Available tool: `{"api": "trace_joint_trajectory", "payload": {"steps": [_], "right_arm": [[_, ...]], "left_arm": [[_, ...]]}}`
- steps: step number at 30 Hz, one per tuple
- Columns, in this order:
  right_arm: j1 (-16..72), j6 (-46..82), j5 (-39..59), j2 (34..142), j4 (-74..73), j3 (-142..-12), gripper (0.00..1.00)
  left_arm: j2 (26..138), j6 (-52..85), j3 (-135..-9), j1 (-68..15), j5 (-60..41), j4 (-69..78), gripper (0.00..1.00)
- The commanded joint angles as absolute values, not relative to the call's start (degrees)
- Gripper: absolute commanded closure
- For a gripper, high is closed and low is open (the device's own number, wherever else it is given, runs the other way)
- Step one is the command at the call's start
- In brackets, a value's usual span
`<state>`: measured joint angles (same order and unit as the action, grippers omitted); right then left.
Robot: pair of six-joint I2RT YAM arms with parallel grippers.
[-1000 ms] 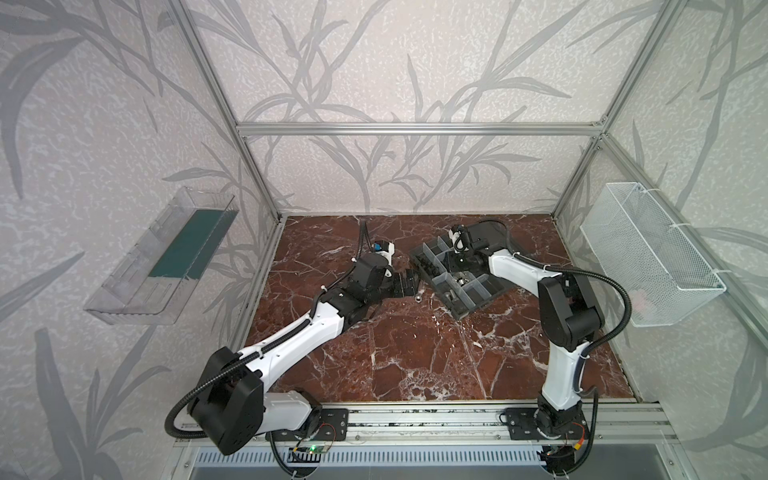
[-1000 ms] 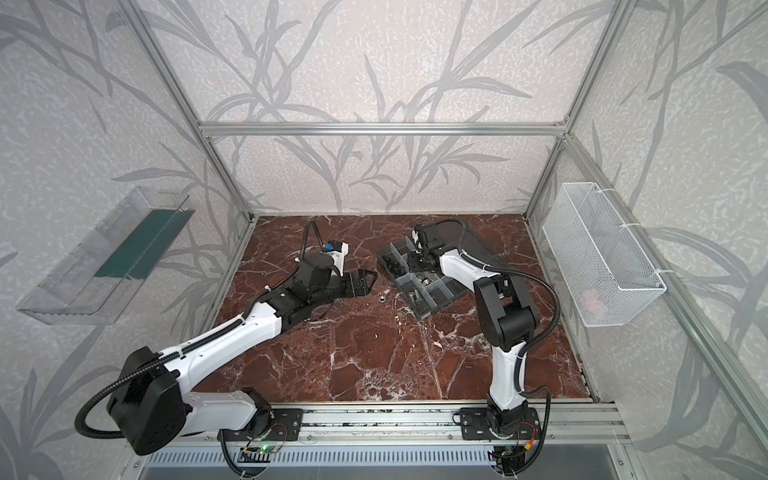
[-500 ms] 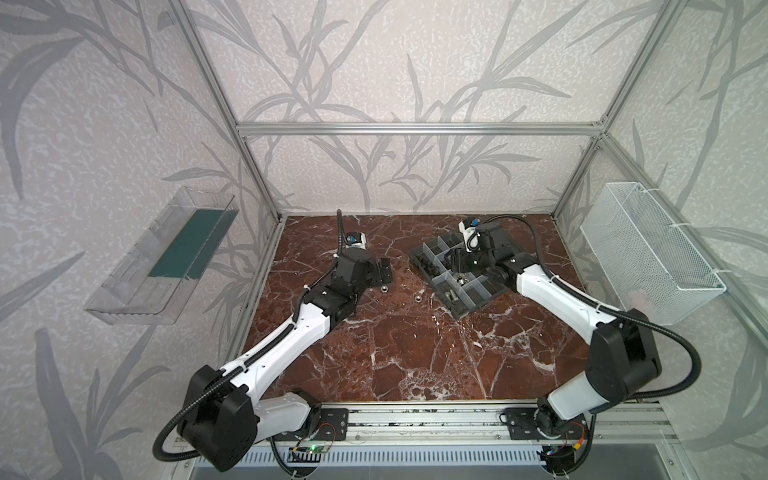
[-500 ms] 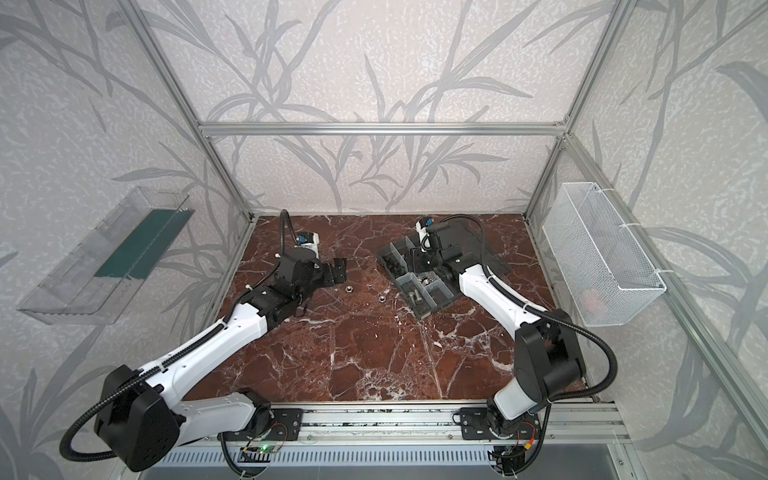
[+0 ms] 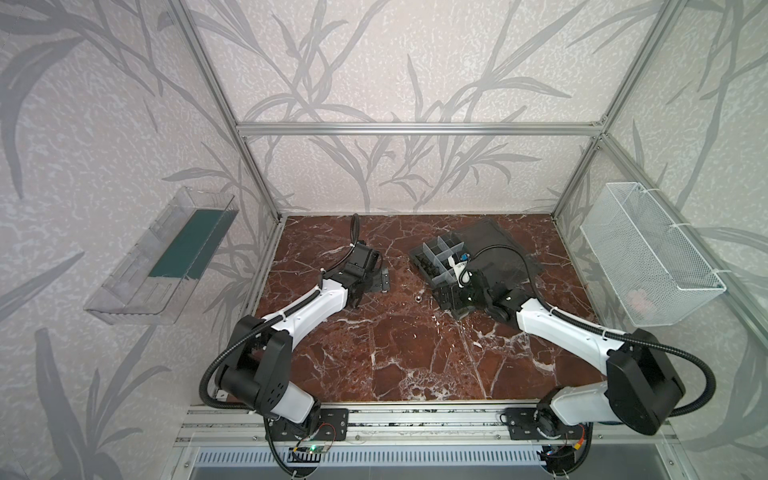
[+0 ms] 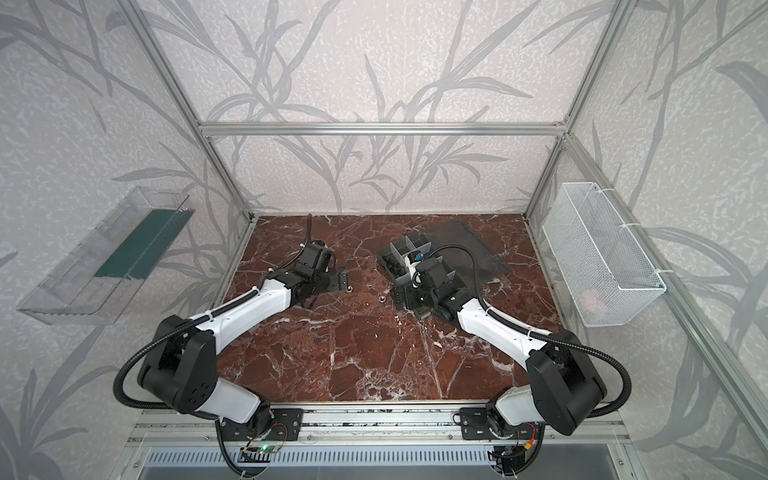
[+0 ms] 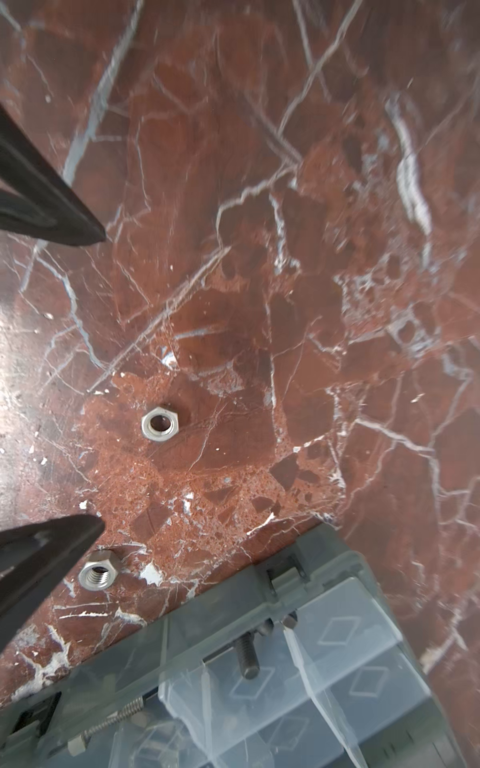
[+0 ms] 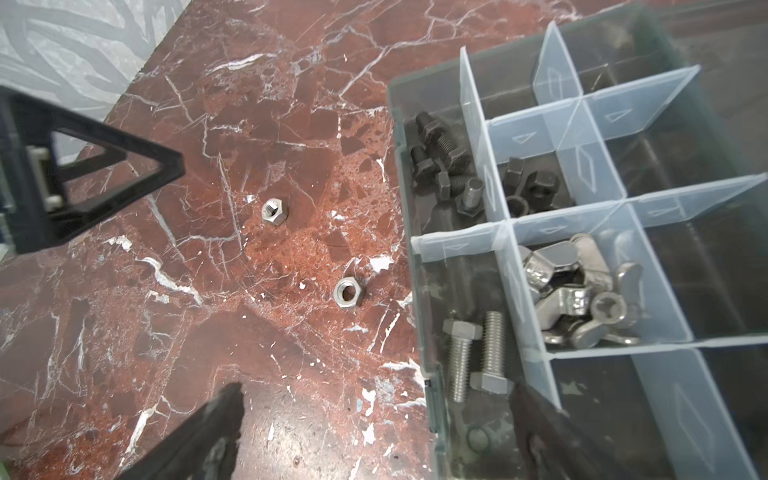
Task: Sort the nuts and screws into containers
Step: 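Withdraw the right gripper while the left gripper lowers onto a silver hex nut and closes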
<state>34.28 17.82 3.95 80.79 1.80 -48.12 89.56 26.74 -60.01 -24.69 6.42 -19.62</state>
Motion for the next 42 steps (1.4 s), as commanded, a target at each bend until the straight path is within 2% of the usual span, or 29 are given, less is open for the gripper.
{"api": "trace_joint_trajectory", "payload": {"steps": [1,3,10,19,28,37,42], "right_arm": [[34.54,19.97,4.38,81.45,-5.86,-45.63,0.01],[34.54,20.54,4.66,81.82,-6.88,-44.99,0.01],[34.44,20.22,3.91,80.61,-6.86,-44.48,0.01],[34.34,20.13,3.34,79.01,-6.86,-43.96,0.01],[34.35,20.52,2.78,79.09,-7.21,-43.68,0.01],[34.11,20.63,0.27,77.52,-8.08,-42.32,0.01],[33.54,21.43,0.0,77.04,-8.44,-41.73,0.01]], "left_arm": [[94.23,26.18,-65.15,-24.52,3.87,-25.03,0.03],[97.8,26.27,-68.72,-24.54,3.0,-29.05,0.05],[106.27,26.89,-73.69,-24.53,-1.95,-28.87,0.22],[114.09,26.61,-78.38,-24.61,-1.86,-31.55,0.4],[115.77,25.84,-77.44,-24.61,-0.99,-31.9,0.54],[116.28,25.36,-75.95,-24.77,-1.14,-31.57,0.75],[115.6,25.4,-75.66,-24.7,-1.83,-31.38,0.8]]}}
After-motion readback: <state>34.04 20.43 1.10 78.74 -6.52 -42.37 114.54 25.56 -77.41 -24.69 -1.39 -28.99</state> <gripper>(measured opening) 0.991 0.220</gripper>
